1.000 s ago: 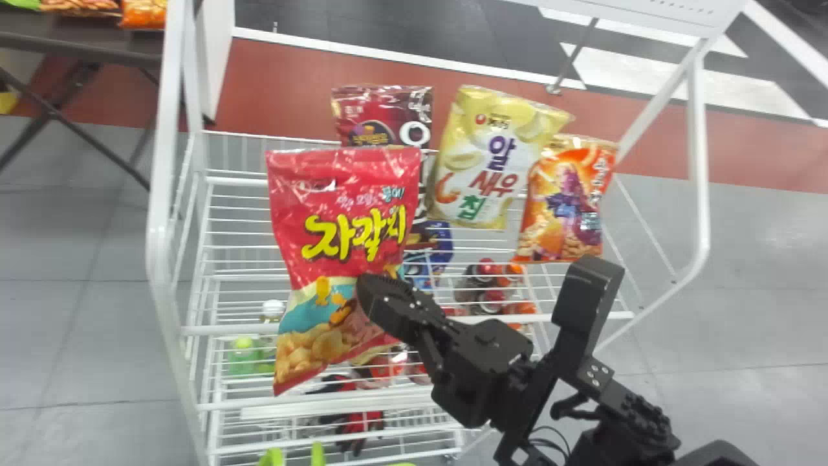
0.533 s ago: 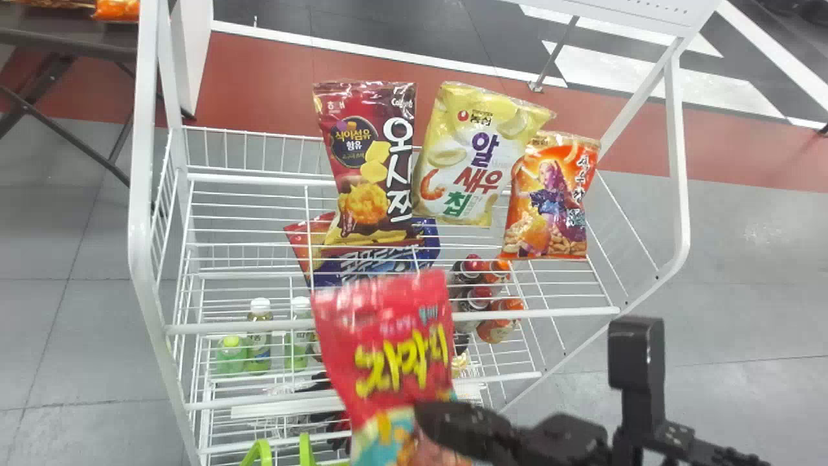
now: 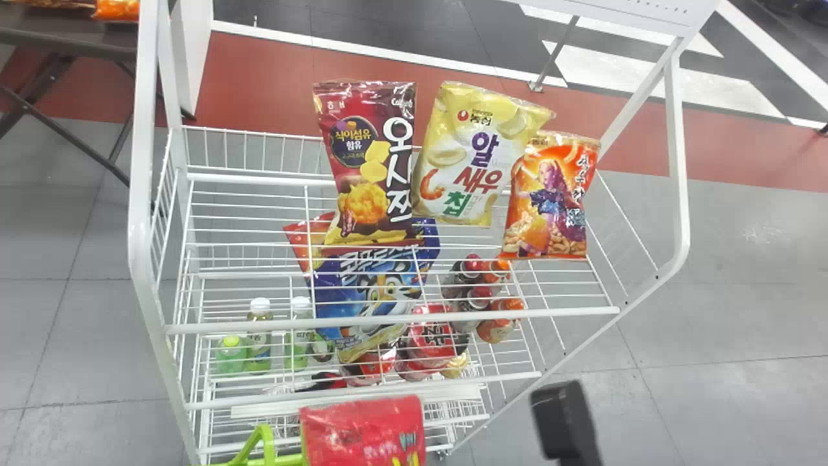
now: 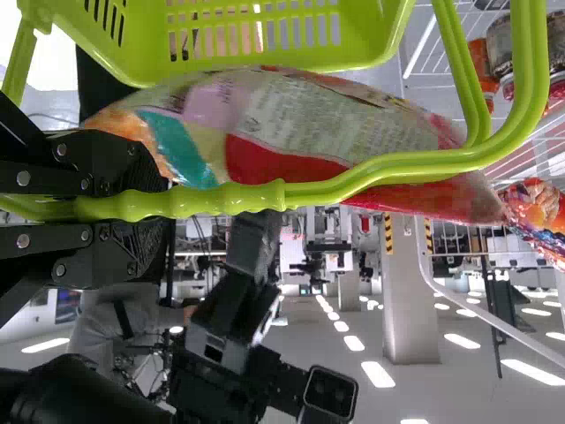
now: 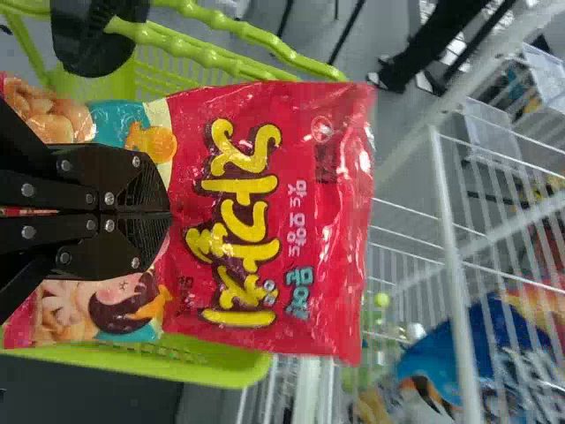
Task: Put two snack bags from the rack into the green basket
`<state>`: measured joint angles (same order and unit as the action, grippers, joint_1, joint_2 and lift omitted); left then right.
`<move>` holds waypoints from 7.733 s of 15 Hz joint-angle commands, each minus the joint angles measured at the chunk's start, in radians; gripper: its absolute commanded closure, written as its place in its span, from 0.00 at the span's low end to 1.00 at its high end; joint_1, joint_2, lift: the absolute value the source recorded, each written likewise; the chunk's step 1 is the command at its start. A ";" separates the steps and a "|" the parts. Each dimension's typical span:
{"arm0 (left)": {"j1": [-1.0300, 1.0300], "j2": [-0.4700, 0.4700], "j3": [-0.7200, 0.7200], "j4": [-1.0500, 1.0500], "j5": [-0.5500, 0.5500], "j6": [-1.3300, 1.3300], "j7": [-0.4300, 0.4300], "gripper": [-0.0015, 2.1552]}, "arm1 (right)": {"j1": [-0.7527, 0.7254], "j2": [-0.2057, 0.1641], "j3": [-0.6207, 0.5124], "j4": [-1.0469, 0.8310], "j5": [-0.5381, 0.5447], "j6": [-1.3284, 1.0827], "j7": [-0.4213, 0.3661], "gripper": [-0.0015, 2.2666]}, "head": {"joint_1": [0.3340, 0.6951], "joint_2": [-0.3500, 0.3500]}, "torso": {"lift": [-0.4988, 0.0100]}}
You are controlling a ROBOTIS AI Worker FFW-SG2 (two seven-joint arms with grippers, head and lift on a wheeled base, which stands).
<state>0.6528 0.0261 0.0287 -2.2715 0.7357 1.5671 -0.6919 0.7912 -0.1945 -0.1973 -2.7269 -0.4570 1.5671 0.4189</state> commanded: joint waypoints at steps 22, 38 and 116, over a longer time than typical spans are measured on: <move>-0.001 0.000 -0.004 0.001 -0.007 0.004 0.003 0.99 | -0.066 0.056 -0.036 0.279 0.112 -1.193 -0.057 0.03 | 1.00 0.00 | 0.97; -0.019 0.014 -0.062 -0.002 -0.058 0.004 0.023 0.99 | -0.624 0.037 -0.332 0.927 0.230 -1.206 0.035 0.02 | 1.00 0.00 | 0.97; -0.058 0.008 -0.009 0.036 -0.015 0.004 0.014 0.99 | -0.208 0.046 -0.017 0.375 -0.235 0.005 -0.201 0.02 | 1.00 0.00 | 0.97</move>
<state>0.5952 0.0351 0.0222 -2.2337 0.7214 1.5671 -0.6793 0.5817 -0.1488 -0.1943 -2.3209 -0.6707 1.5701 0.2179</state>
